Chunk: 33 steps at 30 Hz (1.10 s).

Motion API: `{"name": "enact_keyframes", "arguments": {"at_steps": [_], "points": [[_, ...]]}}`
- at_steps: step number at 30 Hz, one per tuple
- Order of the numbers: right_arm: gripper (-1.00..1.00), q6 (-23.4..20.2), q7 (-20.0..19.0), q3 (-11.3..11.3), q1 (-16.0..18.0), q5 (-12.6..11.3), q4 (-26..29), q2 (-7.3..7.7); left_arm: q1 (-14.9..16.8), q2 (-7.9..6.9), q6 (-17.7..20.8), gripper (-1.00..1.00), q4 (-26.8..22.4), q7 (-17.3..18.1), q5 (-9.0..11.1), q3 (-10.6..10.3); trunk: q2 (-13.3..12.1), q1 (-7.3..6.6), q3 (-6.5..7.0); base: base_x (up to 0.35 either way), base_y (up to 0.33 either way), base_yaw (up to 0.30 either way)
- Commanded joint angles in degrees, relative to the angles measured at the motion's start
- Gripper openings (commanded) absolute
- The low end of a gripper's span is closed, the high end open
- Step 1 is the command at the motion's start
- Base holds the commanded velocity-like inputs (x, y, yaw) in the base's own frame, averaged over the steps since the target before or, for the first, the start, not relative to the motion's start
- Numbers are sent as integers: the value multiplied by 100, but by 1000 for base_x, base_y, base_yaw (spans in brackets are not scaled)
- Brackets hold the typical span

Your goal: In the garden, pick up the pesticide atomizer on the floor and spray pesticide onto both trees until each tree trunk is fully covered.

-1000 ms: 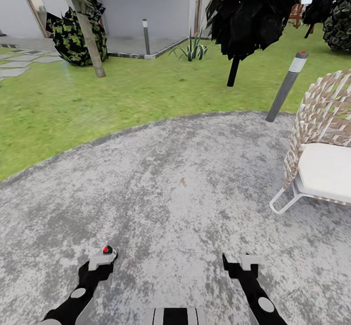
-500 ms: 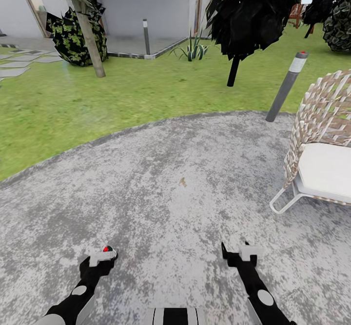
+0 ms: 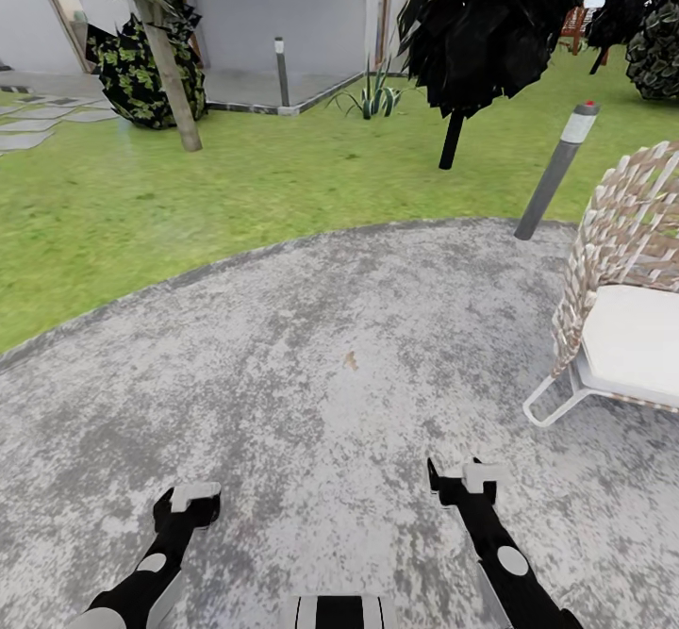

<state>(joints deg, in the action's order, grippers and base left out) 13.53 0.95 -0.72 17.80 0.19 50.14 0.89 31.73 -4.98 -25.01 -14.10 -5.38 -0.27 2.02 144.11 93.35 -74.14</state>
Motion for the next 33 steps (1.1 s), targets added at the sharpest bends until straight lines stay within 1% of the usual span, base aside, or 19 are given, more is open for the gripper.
{"name": "enact_keyframes", "arguments": {"at_steps": [1,2,5,16,26,33], "points": [[100,-33,-1,0,-1,0,33,2,0,-1,-33,100,-1,-3,0,0,0,0,0,286,-61,0],[100,-1144,-4,1,-3,4,1478,5,0,2,-48,100,-3,-13,0,0,0,0,0,227,-31,0],[100,-1143,-6,7,-4,3,1462,14,0,5,-54,100,0,-21,0,0,0,0,0,112,-15,0],[100,-1147,-7,10,-5,3,1472,31,0,-1,-65,100,-1,-25,6,-8,0,0,0,9,-1,0],[100,-1157,-5,16,-5,8,1464,34,0,-3,-70,100,37,-25,17,0,13,26,-245,0,0,0],[100,-1152,-5,19,-5,7,1467,34,-1,-3,-70,100,25,-25,15,0,13,26,-298,0,0,0]]}}
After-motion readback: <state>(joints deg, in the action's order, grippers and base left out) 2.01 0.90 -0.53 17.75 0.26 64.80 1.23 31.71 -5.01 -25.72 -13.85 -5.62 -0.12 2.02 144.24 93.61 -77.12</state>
